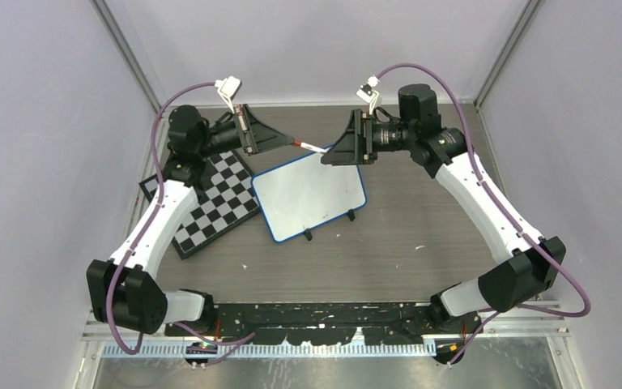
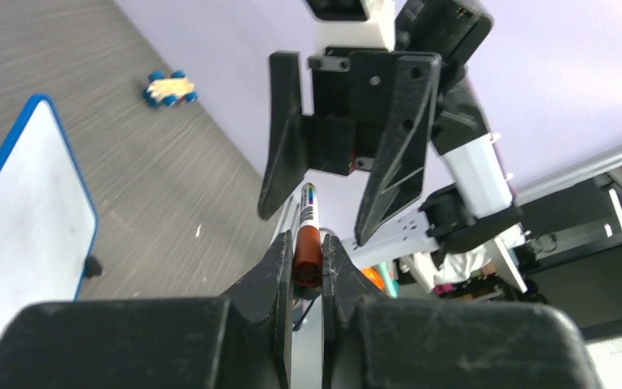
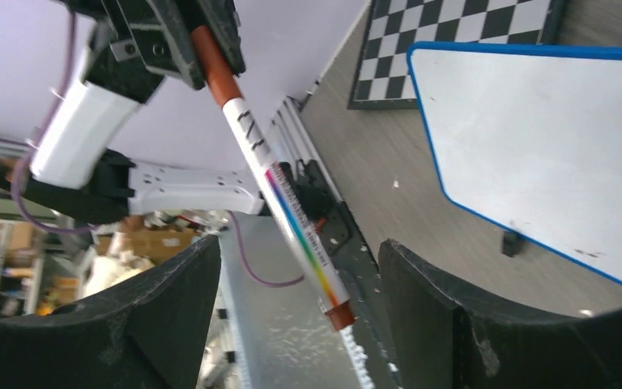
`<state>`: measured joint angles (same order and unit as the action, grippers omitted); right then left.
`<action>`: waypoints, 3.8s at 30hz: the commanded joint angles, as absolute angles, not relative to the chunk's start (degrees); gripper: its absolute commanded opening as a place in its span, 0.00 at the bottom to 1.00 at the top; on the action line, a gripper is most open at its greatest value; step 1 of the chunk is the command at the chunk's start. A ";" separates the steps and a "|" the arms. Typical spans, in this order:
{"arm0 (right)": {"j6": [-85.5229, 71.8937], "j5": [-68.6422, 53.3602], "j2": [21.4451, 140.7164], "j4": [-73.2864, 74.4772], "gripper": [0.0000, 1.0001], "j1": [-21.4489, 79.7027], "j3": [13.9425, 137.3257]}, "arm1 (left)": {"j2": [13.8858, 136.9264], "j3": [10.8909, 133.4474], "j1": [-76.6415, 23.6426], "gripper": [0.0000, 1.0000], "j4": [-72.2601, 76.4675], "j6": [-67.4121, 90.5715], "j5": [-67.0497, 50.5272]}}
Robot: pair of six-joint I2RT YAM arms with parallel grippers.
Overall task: Write a sentence on the whiteboard
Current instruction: Open the whiteboard marker at the center of the board, then place the pen cap at the center of the board.
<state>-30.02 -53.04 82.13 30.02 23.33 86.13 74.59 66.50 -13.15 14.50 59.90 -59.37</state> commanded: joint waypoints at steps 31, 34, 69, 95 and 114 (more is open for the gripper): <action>-69.13 -51.11 84.52 -9.35 0.47 24.56 80.32 | 73.38 61.61 -15.38 0.00 28.21 73.39 -48.63; -70.41 -51.53 84.55 -11.01 0.41 25.00 80.09 | 73.63 61.47 -15.38 0.00 28.21 74.08 -48.36; -74.09 -55.28 84.07 -19.12 0.00 25.47 78.35 | 75.03 59.59 -14.63 0.00 26.87 75.76 -48.04; -74.39 -57.28 80.86 -17.40 0.00 15.64 75.96 | 74.62 56.24 -6.15 0.00 33.00 82.11 -46.31; -46.66 -58.64 77.05 7.62 0.00 -12.96 67.56 | 81.79 75.20 -44.69 0.00 -37.85 -13.00 -22.83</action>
